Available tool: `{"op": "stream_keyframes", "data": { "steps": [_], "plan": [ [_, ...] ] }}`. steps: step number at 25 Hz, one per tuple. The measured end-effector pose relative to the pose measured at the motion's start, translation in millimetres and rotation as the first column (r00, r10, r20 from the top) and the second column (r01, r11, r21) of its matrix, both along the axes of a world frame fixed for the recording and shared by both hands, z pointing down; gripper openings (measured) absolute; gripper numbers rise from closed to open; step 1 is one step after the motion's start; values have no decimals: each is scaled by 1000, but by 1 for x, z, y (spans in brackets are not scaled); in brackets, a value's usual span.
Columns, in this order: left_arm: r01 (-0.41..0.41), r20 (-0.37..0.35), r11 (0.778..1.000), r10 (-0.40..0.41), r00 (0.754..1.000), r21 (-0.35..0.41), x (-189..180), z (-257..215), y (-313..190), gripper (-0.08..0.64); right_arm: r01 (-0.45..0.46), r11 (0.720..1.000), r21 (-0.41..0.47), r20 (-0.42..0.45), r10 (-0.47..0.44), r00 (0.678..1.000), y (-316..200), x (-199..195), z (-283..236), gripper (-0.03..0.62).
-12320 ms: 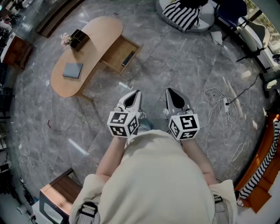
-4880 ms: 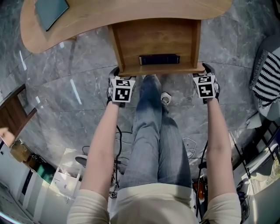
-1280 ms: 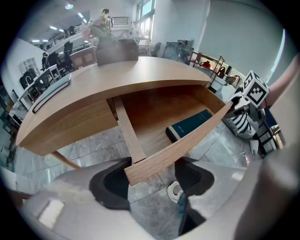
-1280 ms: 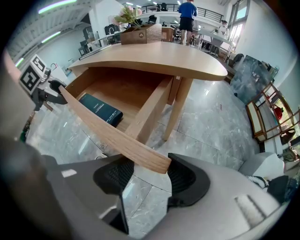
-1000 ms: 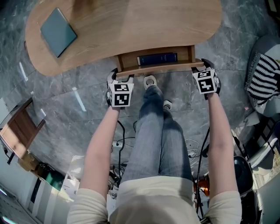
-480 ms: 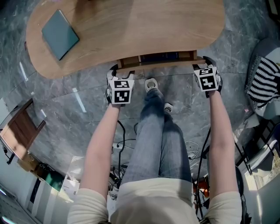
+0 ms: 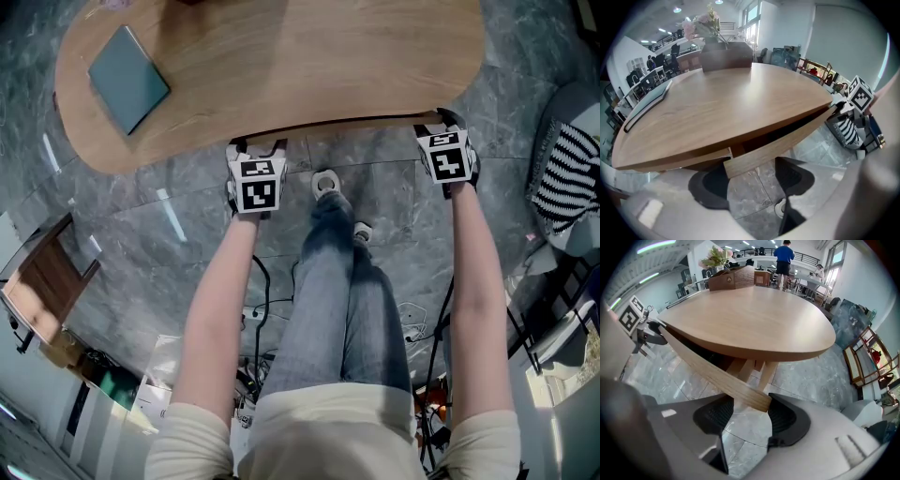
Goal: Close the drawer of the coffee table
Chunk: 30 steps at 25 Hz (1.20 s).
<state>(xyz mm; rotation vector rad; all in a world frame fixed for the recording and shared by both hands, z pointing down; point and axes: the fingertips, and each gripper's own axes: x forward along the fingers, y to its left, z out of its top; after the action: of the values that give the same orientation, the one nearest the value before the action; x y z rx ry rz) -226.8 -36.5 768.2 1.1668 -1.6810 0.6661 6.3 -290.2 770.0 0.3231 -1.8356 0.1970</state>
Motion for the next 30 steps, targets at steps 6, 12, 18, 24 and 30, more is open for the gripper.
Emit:
{"op": "stream_keyframes", "data": {
  "steps": [6, 12, 18, 24, 30],
  "plan": [
    [44, -10, 999, -44, 999, 19, -8, -5, -9, 299, -1, 1000, 6, 5, 1, 1000, -9, -8, -1, 229],
    [113, -32, 993, -111, 993, 44, -14, -6, -14, 299, -5, 1000, 9, 5, 5, 1000, -15, -14, -1, 230],
    [170, -59, 984, -167, 984, 56, -19, -5, -15, 299, -3, 1000, 11, 2, 3, 1000, -19, -19, -1, 230],
    [188, -59, 980, -185, 981, 58, -20, -5, -17, 298, -17, 998, 64, 16, 16, 1000, -21, -20, -5, 232],
    [305, -76, 945, -298, 951, 114, -12, -22, -7, 273, -71, 981, 182, 53, 62, 997, -16, -12, -21, 235]
  ]
}}
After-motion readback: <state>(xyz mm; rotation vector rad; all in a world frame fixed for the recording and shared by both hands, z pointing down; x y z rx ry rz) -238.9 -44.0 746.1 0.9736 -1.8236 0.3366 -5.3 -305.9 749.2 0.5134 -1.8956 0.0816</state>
